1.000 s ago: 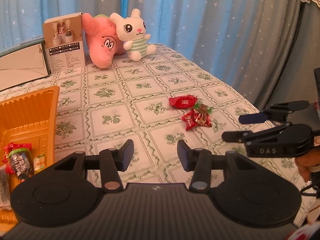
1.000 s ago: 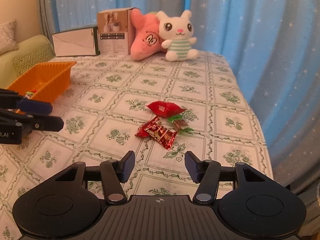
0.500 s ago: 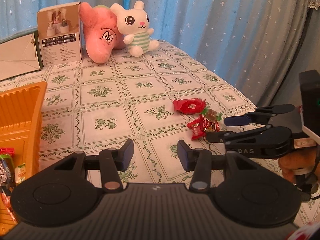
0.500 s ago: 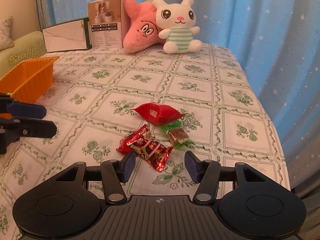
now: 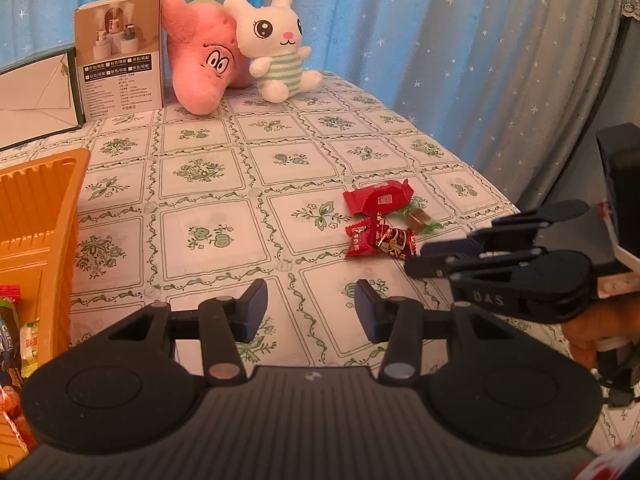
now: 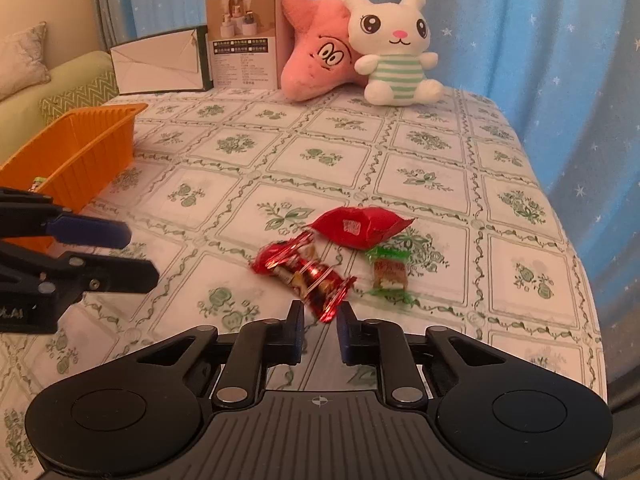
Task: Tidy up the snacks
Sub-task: 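Move both open tools back to the red candies on the table, then grasp a red candy with the right tool while the left tool grasps another red candy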
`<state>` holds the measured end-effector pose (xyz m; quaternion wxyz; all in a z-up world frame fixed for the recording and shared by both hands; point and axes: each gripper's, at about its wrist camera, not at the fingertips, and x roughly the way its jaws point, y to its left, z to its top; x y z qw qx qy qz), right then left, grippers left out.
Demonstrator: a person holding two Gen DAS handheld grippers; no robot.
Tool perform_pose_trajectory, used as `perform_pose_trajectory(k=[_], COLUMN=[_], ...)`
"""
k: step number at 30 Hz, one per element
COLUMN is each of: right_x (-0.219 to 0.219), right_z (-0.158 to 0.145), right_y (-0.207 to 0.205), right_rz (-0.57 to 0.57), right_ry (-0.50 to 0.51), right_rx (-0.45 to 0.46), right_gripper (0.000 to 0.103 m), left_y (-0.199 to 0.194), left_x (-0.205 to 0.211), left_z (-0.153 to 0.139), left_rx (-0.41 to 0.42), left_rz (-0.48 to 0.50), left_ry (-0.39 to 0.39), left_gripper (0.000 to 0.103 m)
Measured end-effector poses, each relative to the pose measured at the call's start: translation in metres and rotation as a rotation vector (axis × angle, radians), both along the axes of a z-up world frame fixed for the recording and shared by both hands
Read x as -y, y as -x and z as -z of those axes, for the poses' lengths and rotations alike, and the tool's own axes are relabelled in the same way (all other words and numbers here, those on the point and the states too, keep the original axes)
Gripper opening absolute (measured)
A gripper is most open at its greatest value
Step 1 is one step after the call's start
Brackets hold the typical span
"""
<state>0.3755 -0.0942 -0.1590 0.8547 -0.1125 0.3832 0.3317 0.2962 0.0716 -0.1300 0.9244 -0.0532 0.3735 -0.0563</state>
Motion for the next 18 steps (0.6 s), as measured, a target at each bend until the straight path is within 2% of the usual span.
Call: perform_pose_trajectory(k=[3,8,11,12,13,18], right_x=[0.003,-0.001,-0.009,-0.014,-0.018,-0.033], right_z=[-0.004,-0.013,-0.011,-0.009,-0.007,0.006], right_y=[0.009,0.017,0.012,0.01,0.007,-0.001], right_rz=[-0.013,-0.033,-0.054,-0.065,-0.073,-0.112], right_ry=[0.014,0.011,0.029,0.048,0.063,0.101], right_rx=[0.006,0.134,0.166,0.179,0.183,0.18], right_gripper=[0.018,0.02,0.028,0.036,0.039,0.039], left_y=[0.002,0.002,-0.001,-0.003,-0.005,-0.01], left_x=[0.0,-0.002,-0.003,-0.004,-0.005,-0.007], left_z=[-0.001,-0.002,-0.002,-0.002,-0.002,-0.003], left_rx=[-0.001,0.004,0.009,0.009,0.009,0.01], left_rz=[-0.001,-0.008,-0.008,-0.009,-0.013,-0.034], left_ry=[-0.003,0.003,-0.001,-0.002,0.0,0.005], left_gripper=[0.044,0.044,0.044,0.044,0.044,0.044])
